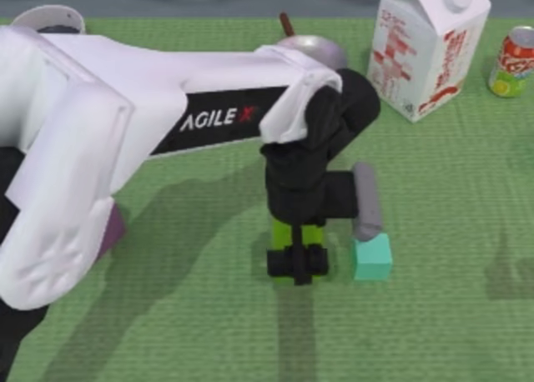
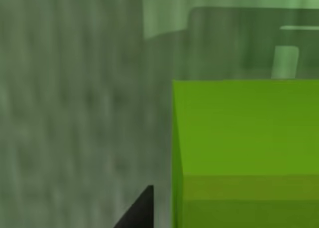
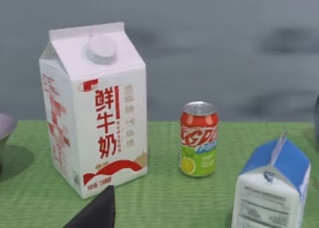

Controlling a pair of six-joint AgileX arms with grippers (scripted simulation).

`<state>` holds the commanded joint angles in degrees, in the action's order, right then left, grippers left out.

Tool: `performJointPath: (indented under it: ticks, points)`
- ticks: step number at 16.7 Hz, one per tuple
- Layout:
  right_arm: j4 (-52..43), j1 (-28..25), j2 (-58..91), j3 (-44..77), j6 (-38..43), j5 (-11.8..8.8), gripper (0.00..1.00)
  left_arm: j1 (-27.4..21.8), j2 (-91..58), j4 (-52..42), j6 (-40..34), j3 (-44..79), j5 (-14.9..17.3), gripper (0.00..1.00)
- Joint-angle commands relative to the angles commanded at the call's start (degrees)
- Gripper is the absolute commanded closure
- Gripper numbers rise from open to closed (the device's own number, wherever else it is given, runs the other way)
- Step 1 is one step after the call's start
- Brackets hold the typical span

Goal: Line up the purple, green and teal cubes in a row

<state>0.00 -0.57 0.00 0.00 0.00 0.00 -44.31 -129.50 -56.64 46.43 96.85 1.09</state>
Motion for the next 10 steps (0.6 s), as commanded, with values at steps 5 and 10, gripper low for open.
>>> performJointPath:
  ticks: [5,10]
  points:
    - [0.0,0.0,0.0,0.0,0.0,0.0,0.00,0.0,0.0,0.0,0.0,0.0,0.0,0.00]
    - [0.0,0.0,0.0,0.0,0.0,0.0,0.00,0.1,0.1,-0.2,0.0,0.2,0.0,0.00]
